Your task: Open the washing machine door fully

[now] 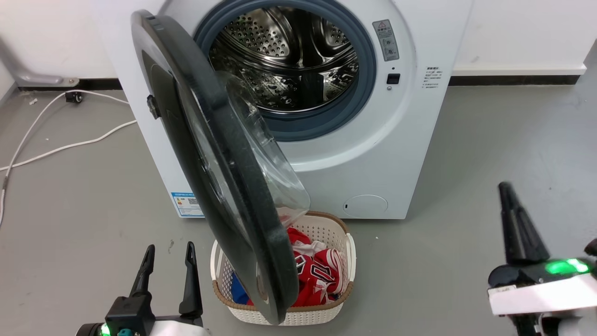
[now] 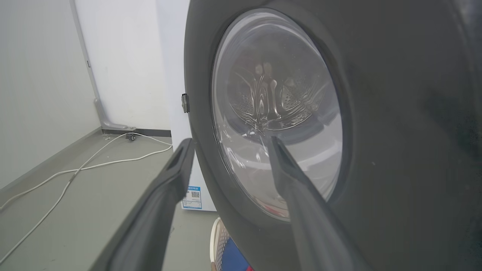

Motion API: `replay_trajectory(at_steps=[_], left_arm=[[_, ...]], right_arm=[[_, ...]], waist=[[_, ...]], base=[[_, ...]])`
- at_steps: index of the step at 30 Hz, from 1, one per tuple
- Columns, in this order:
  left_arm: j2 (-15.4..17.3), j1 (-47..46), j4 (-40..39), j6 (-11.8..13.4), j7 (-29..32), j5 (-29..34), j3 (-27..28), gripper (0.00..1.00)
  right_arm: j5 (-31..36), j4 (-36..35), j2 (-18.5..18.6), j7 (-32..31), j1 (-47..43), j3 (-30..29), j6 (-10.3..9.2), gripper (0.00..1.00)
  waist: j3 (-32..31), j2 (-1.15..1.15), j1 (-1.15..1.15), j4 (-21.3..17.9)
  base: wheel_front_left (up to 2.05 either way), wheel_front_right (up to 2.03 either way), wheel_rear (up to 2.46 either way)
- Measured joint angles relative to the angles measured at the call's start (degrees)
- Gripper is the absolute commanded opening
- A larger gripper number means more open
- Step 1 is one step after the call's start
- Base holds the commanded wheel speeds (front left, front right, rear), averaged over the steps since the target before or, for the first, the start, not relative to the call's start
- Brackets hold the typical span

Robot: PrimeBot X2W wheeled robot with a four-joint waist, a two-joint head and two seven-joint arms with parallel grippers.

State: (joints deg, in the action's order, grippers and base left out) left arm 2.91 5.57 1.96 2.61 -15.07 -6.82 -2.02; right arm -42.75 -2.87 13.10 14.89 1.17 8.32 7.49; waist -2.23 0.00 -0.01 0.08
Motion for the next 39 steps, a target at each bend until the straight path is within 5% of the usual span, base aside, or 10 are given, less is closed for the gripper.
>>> replay_trajectory(at_steps=[8,14,16,17,39], left_arm=[[0.01,0.05,0.0,0.16,0.0,0.03,-0.18,1.0],[0.01,0.02,0.09,0.16,0.0,0.1,-0.42,1.0],[0.01,0.03,0.09,0.18,0.0,0.1,-0.45,1.0],[0.01,0.03,0.1,0.19,0.0,0.1,-0.47,1.0],[0.01,0.66,-0.35,0.67,0.0,2.57,0.0,1.0]], right_arm=[[33.38,-5.34,-6.57,0.2,-3.92,-5.95,0.01,0.0],[41.68,-3.44,-9.59,0.19,-7.5,-8.92,0.01,0.03],[42.67,-1.82,-9.93,0.2,-8.45,-10.05,0.01,0.91],[43.39,-0.51,-9.99,0.18,-8.94,-10.6,0.01,1.0],[40.6,2.67,-10.11,0.19,-10.67,-12.93,0.01,1.0]], waist=[[-0.08,0.0,0.0,-0.36],[-0.41,0.0,0.0,0.18],[-0.55,0.0,0.0,0.33],[-0.64,0.0,0.0,0.39],[-1.01,0.0,0.01,0.71]], base=[[0.0,0.0,0.0],[0.0,0.0,0.0],[0.0,0.0,0.0],[0.0,0.0,0.0],[0.0,0.0,0.0]])
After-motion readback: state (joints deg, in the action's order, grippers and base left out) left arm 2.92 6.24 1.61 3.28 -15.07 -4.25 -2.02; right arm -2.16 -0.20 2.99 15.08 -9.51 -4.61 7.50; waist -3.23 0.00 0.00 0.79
